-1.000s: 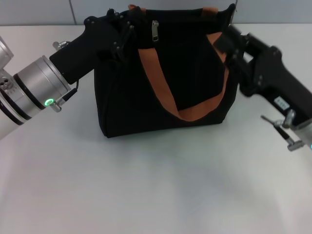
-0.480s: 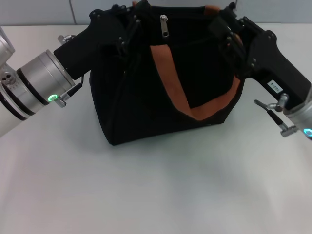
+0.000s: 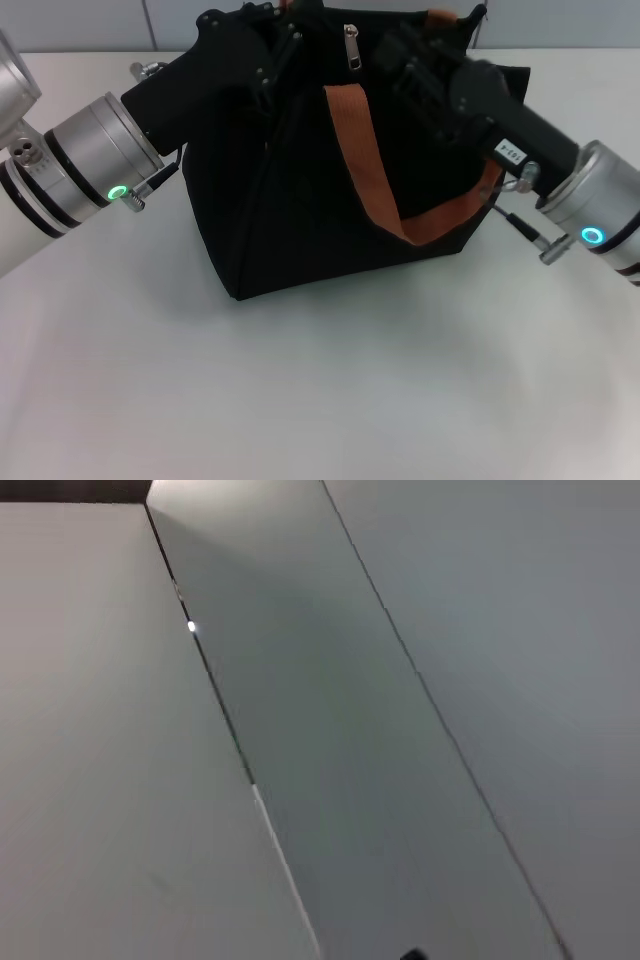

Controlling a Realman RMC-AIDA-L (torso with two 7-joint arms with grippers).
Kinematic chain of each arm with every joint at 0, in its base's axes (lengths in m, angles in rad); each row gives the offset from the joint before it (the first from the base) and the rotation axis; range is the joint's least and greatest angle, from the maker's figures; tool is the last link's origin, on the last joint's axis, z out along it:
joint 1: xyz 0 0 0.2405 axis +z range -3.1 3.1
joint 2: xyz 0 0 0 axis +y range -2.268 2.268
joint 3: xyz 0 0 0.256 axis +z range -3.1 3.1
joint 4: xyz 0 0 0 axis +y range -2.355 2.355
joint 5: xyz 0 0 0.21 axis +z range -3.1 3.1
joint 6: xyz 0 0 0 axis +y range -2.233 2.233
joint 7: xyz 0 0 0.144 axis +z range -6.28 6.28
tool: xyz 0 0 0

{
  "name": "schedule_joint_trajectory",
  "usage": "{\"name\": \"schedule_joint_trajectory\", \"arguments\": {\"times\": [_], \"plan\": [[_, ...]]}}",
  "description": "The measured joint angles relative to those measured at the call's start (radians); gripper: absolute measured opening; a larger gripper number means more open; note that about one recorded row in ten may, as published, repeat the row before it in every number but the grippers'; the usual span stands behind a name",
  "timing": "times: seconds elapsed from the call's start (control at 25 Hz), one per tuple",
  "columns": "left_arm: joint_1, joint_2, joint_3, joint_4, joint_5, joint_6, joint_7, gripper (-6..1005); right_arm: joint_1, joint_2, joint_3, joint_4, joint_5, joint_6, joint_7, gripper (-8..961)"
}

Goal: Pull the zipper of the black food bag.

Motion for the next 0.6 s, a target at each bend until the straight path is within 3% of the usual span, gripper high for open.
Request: {"name": "schedule_joint_trajectory", "arguments": {"times": [0.36, 0.6], "plan": [[-0.001, 0.000, 0.000, 0.000, -0.002, -0.001, 0.000, 46, 0.015, -0.002, -0.039, -0.066, 0.000, -0.007, 0.179, 284], [-0.015, 0.000, 0.000, -0.017, -0.003, -0.005, 0.002, 48, 0.066, -0.001, -0.059, -0.070, -0.004, 0.065, 0.245, 284]]}}
